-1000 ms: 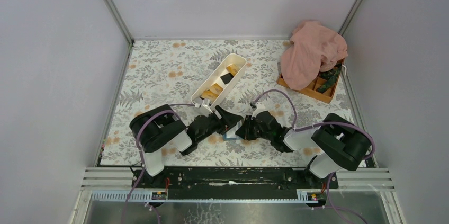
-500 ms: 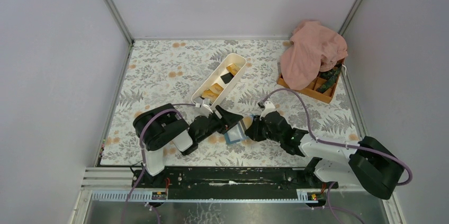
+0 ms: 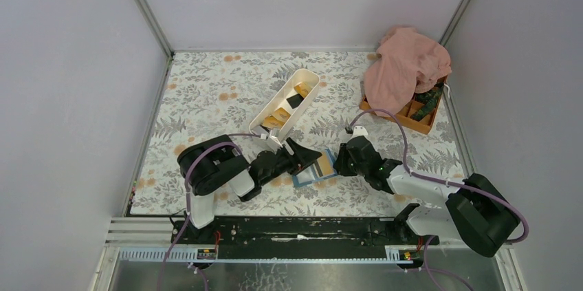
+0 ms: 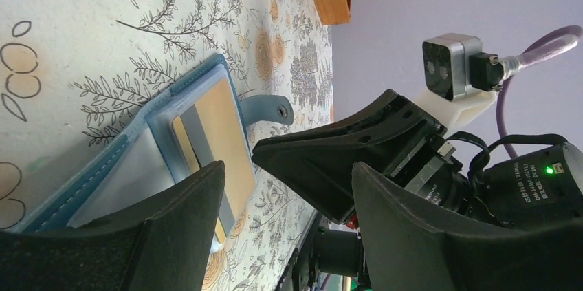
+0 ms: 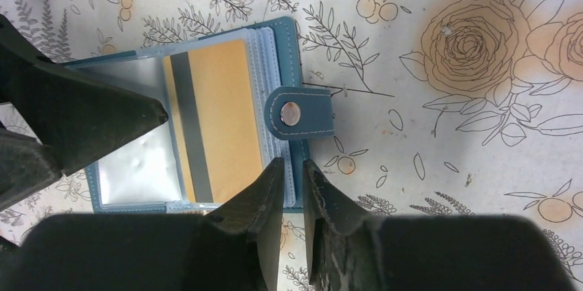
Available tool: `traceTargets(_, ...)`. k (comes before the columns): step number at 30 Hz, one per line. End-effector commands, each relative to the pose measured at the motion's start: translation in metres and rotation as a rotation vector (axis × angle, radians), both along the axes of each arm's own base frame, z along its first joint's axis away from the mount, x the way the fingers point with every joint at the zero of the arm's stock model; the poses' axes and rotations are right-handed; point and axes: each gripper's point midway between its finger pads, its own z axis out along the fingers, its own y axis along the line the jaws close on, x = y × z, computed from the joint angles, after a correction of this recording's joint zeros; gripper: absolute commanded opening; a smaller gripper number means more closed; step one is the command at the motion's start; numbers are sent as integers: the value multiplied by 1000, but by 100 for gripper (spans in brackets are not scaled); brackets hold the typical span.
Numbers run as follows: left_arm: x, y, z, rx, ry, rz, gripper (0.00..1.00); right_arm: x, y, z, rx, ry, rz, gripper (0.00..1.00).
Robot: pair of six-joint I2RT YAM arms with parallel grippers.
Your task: Take the credit cards out of the card holder
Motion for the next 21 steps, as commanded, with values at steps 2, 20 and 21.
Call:
traceTargets(2, -15, 1, -30, 64, 106, -35, 75, 9, 6, 6, 0, -26, 26, 24)
traceTargets(20, -35, 9, -29, 295, 73, -58, 77, -3, 8, 0, 29, -2, 61, 24)
traceTargets(21, -35, 8, -31, 304, 74, -57, 77, -4, 9, 0, 32, -2, 65, 25)
